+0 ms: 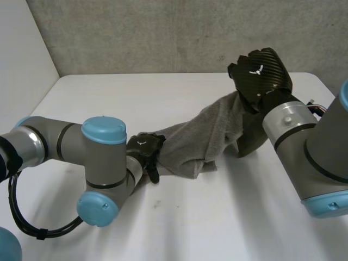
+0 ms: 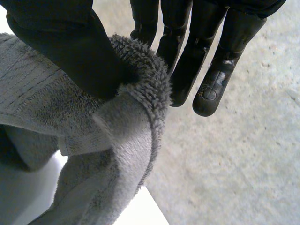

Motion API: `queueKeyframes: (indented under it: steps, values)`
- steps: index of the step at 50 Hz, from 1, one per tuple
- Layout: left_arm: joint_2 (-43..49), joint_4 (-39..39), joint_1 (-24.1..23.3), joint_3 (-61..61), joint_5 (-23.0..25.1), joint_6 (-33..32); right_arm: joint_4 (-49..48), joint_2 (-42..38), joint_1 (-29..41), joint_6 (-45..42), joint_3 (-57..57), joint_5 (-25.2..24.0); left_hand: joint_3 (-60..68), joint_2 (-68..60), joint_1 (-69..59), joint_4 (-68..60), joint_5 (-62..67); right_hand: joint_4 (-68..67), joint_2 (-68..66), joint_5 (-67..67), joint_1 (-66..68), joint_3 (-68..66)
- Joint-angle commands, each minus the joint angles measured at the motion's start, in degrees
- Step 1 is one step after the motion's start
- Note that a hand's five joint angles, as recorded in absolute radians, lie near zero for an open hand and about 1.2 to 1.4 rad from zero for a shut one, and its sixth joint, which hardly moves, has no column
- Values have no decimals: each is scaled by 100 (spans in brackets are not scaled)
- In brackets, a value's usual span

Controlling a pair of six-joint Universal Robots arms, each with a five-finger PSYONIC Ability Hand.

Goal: Fold the towel.

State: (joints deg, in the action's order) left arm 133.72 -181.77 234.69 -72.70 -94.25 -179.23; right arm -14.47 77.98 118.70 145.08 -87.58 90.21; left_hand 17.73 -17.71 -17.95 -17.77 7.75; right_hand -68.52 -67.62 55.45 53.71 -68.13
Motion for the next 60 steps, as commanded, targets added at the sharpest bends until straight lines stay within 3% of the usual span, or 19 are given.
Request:
queueKeyframes:
  steps: [1,15,16,17,18,19,29,33,43,44,45,46,47,60]
  values:
    - [-188,-60,-108,-25,12,64,-12,24,-523,100,-225,-30,392,-395,-370,-389,390,-1148,-1238,1455,2629,-1187]
    - [427,-263,-363,898,196,11,-3,-2,-708,153,-348,-48,1301,-1303,-1279,-1297,1298,-1148,-1238,1455,2629,-1187]
    - [540,-263,-389,1028,222,11,-3,-11,-708,179,-356,-48,2749,-2752,-2728,-2746,2747,-1148,-1238,1455,2629,-1187]
    - [541,-263,-389,1030,222,11,-3,-11,-708,196,-356,-57,2764,-2766,-2742,-2760,2761,-1148,-1238,1455,2629,-1187]
    - [602,-263,-389,1117,231,11,-3,-11,-708,197,-356,-57,5279,-5281,-5257,-5275,5276,-1148,-1238,1455,2629,-1187]
    - [612,-263,-380,1170,188,3,-3,-11,-708,205,-348,-65,6218,-6220,-6196,-6214,6215,-1148,-1238,1455,2629,-1187]
    - [-221,-149,-266,1030,187,-15,146,-2,-717,47,-251,-57,6227,-6229,-6205,-6223,6225,-1148,-1238,1455,2629,-1187]
    - [-819,-43,32,828,231,-24,567,-20,-769,-14,-190,-249,6227,-6229,-6205,-6223,6225,-1148,-1238,1455,2629,-1187]
    - [-1366,71,244,344,240,-24,717,-64,-822,47,-49,-496,6227,-6229,-6205,-6223,6225,-1148,-1238,1455,2629,-1187]
    - [-1444,71,322,266,240,-33,717,-72,-822,47,-23,-487,5413,-5416,-5391,-5410,5411,-1148,-1238,1455,2629,-1187]
    - [-1497,80,358,230,240,-41,717,-72,-822,47,-5,-496,2458,-2460,-2436,-2454,2455,-1148,-1238,1455,2629,-1187]
    - [-1498,80,358,230,240,-41,717,-72,-822,47,-5,-496,2428,-2430,-2406,-2424,2425,-1148,-1238,1455,2629,-1187]
    - [-1515,106,367,221,231,-85,717,-72,-813,47,-5,-496,-320,318,342,324,-323,-1148,-1238,1455,2629,-1187]
    - [-1795,476,402,177,161,-411,717,-143,-769,539,30,-496,-773,771,795,777,-775,-1148,-1238,1455,2629,-1187]
